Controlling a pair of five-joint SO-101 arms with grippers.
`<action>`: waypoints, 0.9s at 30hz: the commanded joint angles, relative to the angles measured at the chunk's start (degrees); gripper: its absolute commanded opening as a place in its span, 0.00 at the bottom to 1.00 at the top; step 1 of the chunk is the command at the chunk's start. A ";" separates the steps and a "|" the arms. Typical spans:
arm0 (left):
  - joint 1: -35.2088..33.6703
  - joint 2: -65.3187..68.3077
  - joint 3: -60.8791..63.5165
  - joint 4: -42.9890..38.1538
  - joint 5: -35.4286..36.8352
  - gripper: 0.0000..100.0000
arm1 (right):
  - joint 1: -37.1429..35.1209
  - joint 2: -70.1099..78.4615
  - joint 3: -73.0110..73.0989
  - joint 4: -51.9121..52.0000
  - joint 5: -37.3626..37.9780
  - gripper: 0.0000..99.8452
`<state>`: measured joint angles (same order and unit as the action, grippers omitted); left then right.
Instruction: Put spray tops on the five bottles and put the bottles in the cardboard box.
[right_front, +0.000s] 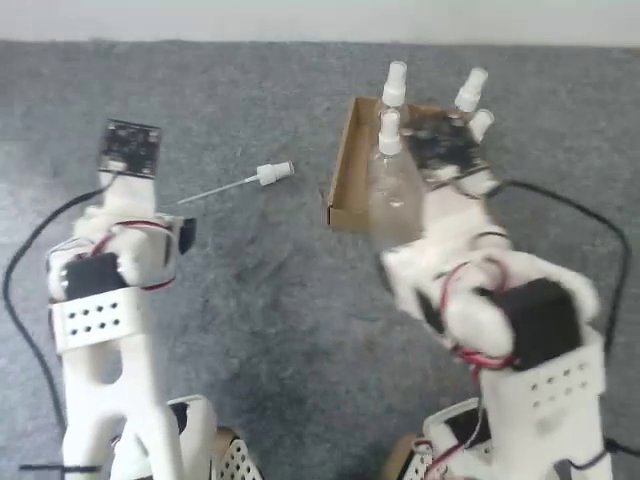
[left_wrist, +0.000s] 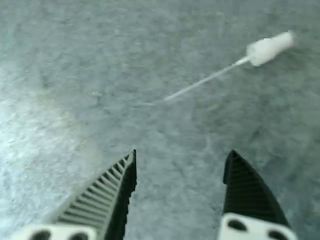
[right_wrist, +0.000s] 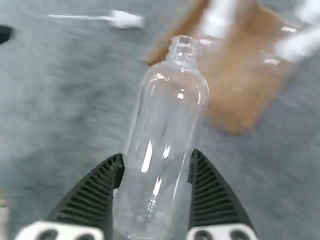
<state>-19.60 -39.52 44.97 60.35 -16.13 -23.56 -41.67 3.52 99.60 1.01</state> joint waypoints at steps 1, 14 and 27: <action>5.36 4.75 -7.52 4.13 2.11 0.26 | 16.84 -1.36 -0.26 2.77 11.25 0.01; 14.77 43.69 -40.40 5.19 1.76 0.26 | 54.55 -1.36 31.74 -26.42 34.73 0.01; 16.26 75.52 -74.15 9.41 -3.87 0.26 | 56.75 -1.89 53.19 -40.13 44.75 0.01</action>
<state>-4.31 31.52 -17.27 67.30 -19.03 32.88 -41.76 54.68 62.77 43.74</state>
